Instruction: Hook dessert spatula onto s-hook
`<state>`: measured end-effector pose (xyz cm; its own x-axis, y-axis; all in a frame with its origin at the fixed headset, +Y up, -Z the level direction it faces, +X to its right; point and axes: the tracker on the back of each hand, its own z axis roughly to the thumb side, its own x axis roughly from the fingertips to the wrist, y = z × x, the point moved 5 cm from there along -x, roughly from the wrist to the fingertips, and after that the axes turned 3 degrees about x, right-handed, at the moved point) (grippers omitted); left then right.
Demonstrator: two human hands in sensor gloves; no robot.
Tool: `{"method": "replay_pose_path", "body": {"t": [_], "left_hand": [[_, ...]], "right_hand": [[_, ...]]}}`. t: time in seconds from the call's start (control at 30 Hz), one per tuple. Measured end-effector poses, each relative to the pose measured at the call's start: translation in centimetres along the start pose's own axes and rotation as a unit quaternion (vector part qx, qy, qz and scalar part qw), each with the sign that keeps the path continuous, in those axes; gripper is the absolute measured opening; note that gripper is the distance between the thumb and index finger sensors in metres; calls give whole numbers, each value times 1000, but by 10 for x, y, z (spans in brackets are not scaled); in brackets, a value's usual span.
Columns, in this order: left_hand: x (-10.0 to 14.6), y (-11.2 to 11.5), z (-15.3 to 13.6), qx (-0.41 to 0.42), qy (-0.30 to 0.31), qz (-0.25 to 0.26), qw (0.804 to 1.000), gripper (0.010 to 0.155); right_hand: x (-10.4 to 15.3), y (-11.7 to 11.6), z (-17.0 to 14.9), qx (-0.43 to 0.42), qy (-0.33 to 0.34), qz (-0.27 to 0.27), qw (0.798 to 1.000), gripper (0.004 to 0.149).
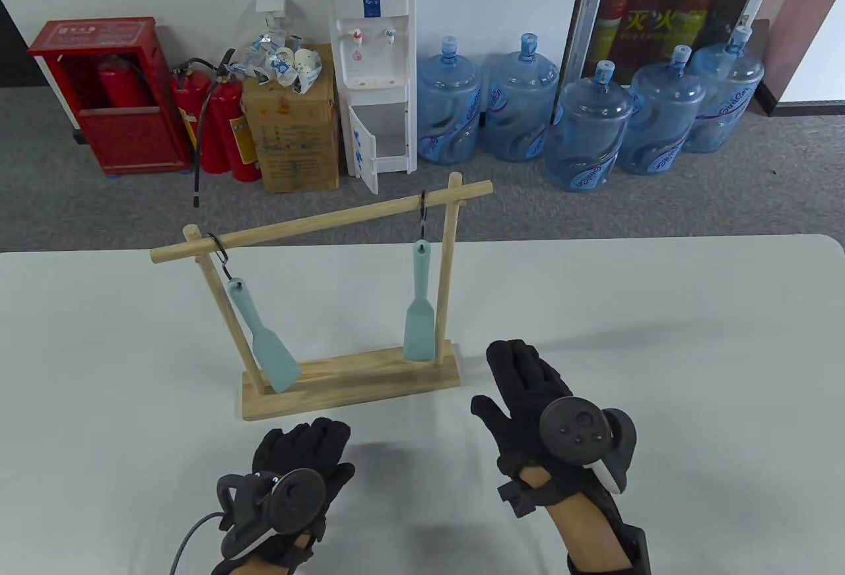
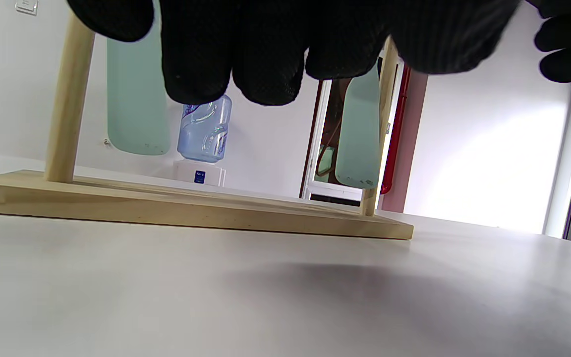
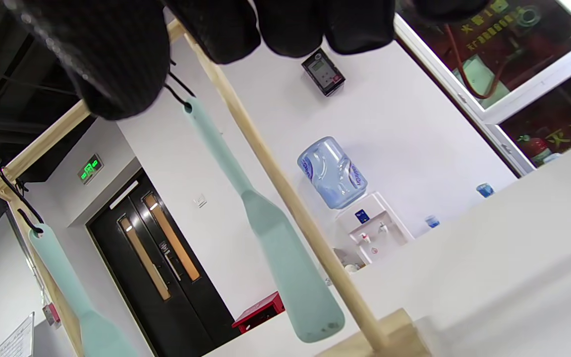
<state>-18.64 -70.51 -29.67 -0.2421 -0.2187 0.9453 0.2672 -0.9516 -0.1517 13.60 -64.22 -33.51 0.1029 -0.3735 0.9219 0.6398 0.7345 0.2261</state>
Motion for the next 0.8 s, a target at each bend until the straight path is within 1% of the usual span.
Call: {"method": "replay_pose_path", "body": {"t": [0.1, 0.23, 0.37, 0.43, 0.57, 0.7, 0.8], "left_hand": [[1, 0, 1, -1, 0, -2, 1000, 60], [2, 0, 6, -3, 6, -1, 1000, 60], [2, 2, 7, -7, 6, -4, 1000, 60], [1, 2, 6, -7, 4, -5, 1000, 60], [2, 1, 5, -9, 1, -4, 1000, 60], [2, 3, 4, -12, -2, -8, 1000, 60], [2, 3, 5, -13, -3, -12, 1000, 60]], "right_hand": [[17, 1, -11, 3, -10, 4, 1000, 75], [37, 1, -25, 38, -19, 12, 999, 75], [49, 0, -36, 68, -24, 20, 997, 76], [54, -1, -42, 83, -28, 20, 996, 75], [62, -12, -53, 100, -32, 29, 994, 75], [66, -24, -63, 137, -31, 59, 988, 75], [68, -29, -65, 139, -30, 70, 987, 75]]}}
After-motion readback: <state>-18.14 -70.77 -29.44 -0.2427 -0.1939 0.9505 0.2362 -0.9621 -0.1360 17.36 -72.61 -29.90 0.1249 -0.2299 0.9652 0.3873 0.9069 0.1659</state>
